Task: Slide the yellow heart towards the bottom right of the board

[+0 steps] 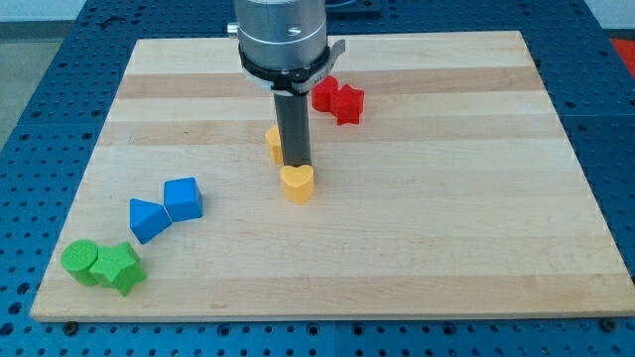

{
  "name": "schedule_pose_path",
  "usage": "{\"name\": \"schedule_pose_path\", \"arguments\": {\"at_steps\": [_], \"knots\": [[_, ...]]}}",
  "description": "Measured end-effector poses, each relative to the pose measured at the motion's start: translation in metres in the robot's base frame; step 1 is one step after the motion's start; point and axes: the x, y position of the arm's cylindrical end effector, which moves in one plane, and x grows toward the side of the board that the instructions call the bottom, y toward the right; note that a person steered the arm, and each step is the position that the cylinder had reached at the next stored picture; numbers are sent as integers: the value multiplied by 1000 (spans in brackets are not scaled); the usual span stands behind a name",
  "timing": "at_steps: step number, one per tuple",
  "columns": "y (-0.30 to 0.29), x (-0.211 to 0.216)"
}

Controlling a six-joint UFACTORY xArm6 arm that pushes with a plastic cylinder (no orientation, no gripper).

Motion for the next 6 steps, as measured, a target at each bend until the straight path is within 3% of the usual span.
{"name": "schedule_pose_path", "arguments": {"at_steps": [2, 3, 6], "knots": [[-61, 0], [-64, 10], [51, 26]]}}
